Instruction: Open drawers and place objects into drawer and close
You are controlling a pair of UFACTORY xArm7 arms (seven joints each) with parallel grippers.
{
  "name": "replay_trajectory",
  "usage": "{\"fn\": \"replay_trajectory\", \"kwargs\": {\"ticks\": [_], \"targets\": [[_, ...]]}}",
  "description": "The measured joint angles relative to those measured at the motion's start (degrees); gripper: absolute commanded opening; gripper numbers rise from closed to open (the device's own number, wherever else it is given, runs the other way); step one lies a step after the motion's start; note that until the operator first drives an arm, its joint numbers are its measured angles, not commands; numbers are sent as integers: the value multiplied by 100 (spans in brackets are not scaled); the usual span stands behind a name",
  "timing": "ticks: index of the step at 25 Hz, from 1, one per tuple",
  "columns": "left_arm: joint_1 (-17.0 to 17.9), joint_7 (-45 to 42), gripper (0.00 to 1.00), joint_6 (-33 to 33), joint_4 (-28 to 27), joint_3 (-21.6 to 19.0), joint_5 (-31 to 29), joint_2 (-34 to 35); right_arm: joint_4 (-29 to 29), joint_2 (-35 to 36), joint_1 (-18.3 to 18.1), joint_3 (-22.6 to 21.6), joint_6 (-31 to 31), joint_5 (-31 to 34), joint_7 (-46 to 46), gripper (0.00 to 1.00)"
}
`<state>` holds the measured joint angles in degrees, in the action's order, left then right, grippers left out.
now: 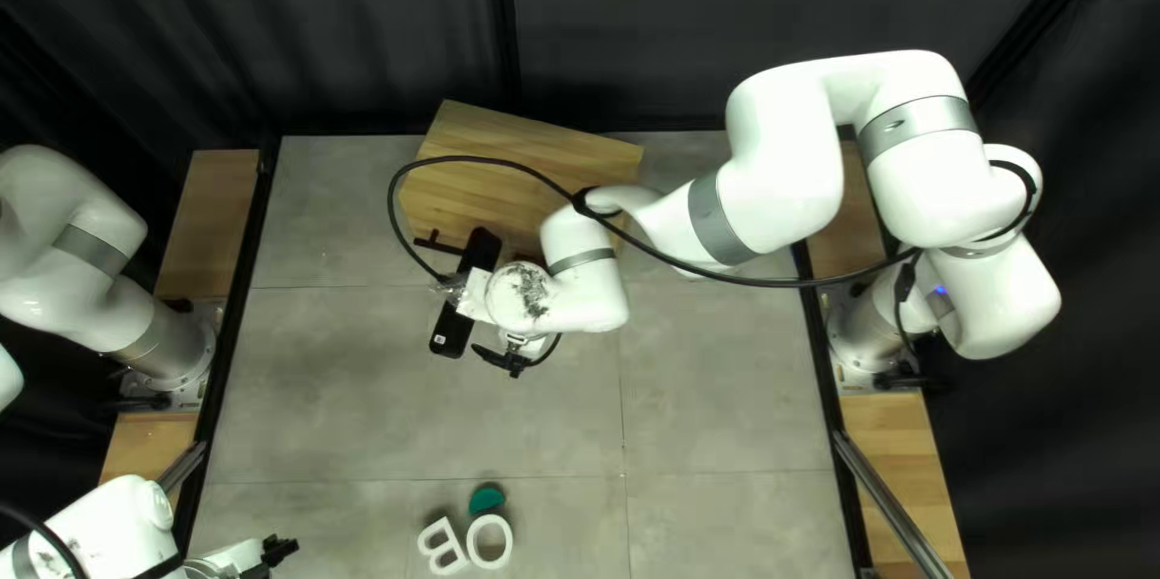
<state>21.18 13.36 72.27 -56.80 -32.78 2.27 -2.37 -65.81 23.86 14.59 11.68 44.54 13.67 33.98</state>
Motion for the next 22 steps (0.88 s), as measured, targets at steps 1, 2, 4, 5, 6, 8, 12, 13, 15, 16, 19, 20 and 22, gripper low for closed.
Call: {"fn": "replay_trajectory", "kwargs": {"ticks": [1, 2, 4, 5, 6, 8, 12, 13, 15, 16, 19, 20, 22], "targets": [[0, 0, 100, 0, 0, 0, 0, 0, -2, 1, -1, -2, -3, -2, -5, 100], [0, 0, 100, 0, 0, 0, 0, 0, -2, 1, -2, -3, -5, -3, -6, 100], [0, 0, 100, 0, 0, 0, 0, 0, 3, 0, -3, -6, -13, -7, -9, 100], [0, 0, 100, 0, 0, 0, 0, 0, 3, 0, -3, -8, -16, -9, -9, 100], [0, 0, 100, 0, 0, 0, 0, 0, 3, 0, -3, -9, -18, -11, -8, 100], [0, 0, 100, 0, 0, 0, 0, 0, 4, -1, -1, -12, -21, -13, -5, 100], [0, 0, 100, 0, 0, 0, 0, 0, 14, -13, 11, -17, -30, -14, 12, 100], [0, 0, 100, 0, 0, 0, 0, 0, 16, -15, 18, -20, -36, -14, 20, 100], [0, 0, 100, 0, 0, 0, 0, 0, 14, -15, 22, -24, -40, -15, 23, 100], [0, 0, 100, 0, 0, 0, 0, 0, 11, -15, 24, -26, -43, -15, 23, 100], [0, 0, 100, 0, 0, 0, 0, 0, -9, -8, 29, -33, -45, -15, 17, 100], [0, 0, 100, 0, 0, 0, 0, 0, -20, -2, 29, -35, -43, -15, 9, 100], [0, 0, 100, 0, 0, 0, 0, 0, -39, 6, 29, -41, -38, -15, -6, 100]]}}
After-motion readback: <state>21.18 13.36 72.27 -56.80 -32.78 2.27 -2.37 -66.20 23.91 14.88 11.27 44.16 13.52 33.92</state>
